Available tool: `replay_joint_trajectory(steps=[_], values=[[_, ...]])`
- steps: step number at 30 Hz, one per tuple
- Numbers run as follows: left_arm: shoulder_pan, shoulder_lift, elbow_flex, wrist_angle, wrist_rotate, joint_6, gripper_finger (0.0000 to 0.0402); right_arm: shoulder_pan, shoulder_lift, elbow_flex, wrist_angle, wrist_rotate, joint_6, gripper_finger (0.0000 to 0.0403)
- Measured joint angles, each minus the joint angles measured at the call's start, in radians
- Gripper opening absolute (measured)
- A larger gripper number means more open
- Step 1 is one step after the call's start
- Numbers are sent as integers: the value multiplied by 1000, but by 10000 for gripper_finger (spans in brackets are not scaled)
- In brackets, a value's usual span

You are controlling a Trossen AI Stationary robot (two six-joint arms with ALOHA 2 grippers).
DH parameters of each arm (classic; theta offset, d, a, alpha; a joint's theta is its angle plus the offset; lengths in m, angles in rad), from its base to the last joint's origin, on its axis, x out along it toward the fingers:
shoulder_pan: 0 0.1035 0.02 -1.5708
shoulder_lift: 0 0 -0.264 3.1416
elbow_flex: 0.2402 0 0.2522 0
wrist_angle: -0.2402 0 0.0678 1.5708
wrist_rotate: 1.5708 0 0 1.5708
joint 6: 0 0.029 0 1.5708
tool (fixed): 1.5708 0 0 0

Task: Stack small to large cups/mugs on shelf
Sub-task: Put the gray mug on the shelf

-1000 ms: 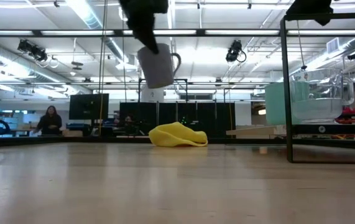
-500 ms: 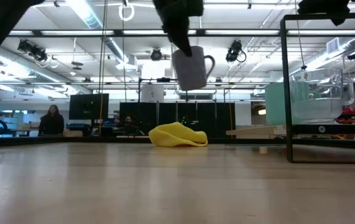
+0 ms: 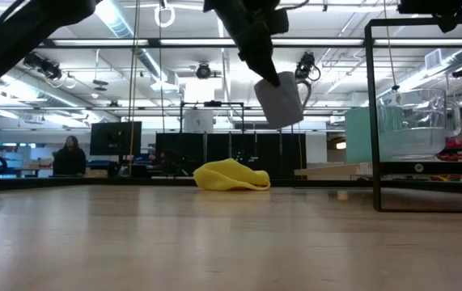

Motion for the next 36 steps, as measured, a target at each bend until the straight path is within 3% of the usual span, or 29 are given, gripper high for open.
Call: replay_joint_trajectory(steps=[10,18,36], values=[[-31,49,-2,-30,30,-6,22,7,0,-28,0,-22,91,75],[-79,53,-2,-173,-51,-81,22,7,0,-27,0,-23,107,75],[-84,63,-247,8,-49,-143,22,6,0,-27,0,-24,90,75]])
